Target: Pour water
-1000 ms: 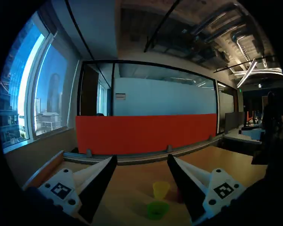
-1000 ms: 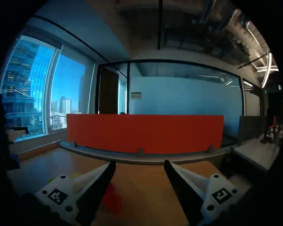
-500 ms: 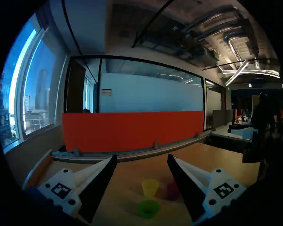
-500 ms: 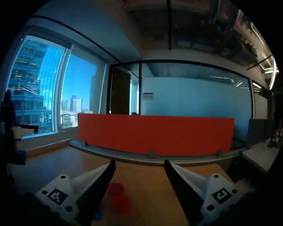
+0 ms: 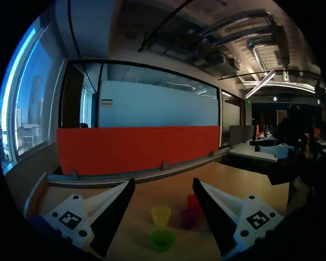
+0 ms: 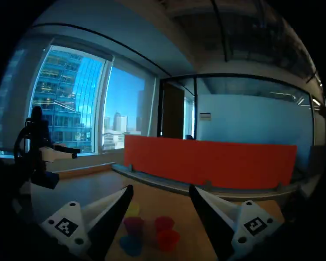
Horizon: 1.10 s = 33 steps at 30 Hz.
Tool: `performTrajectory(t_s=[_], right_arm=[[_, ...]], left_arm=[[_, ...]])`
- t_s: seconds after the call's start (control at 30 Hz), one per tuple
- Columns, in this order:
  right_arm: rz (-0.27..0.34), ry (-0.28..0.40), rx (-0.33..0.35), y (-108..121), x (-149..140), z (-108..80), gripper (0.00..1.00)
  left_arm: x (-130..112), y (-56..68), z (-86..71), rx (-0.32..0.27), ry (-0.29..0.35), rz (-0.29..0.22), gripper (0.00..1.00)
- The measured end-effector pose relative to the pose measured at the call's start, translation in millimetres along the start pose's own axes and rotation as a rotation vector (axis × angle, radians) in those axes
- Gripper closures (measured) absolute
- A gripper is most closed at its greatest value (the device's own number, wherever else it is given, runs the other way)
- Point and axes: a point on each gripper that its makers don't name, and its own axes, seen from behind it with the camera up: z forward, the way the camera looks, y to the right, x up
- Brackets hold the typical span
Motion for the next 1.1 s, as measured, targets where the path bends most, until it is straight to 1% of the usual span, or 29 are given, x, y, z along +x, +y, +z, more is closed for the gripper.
performTrajectory(t_s=[0.1,0.2,0.3,0.5,0.7,1.1], right_arm=[[0.004,-0.007,0.037,-8,1,0.8,0.01],[0.002,-0.016,0.057,-12,0,2.4,0.01],[-0.006,-0.023,0.065,-14,-1,4.2,0.01],[-0.016,-0.046,0.092,-20,-6,6.6,0.01],[-0.018,-0.087,0.130,-27,-19,5.3,0.01],[-0.045,-0.166,0.173,-29,-46,0.1,0.01]], left_arm=[[-1,4.5,1.3,-0.031,-0.005,-0.010,0.01],[-1,6.1,1.3,-0.051,-0.009,-0.018,0.01],[-1,7.1,1.6,-0.062,-0.010,-0.010,0.02],[-10,9.7,2.9,-0.078,-0.038,0.022,0.02],[-25,11.4,5.2,-0.095,-0.081,0.032,0.02],[-61,10.9,12.5,-0.113,-0.165,0.034,0.02]])
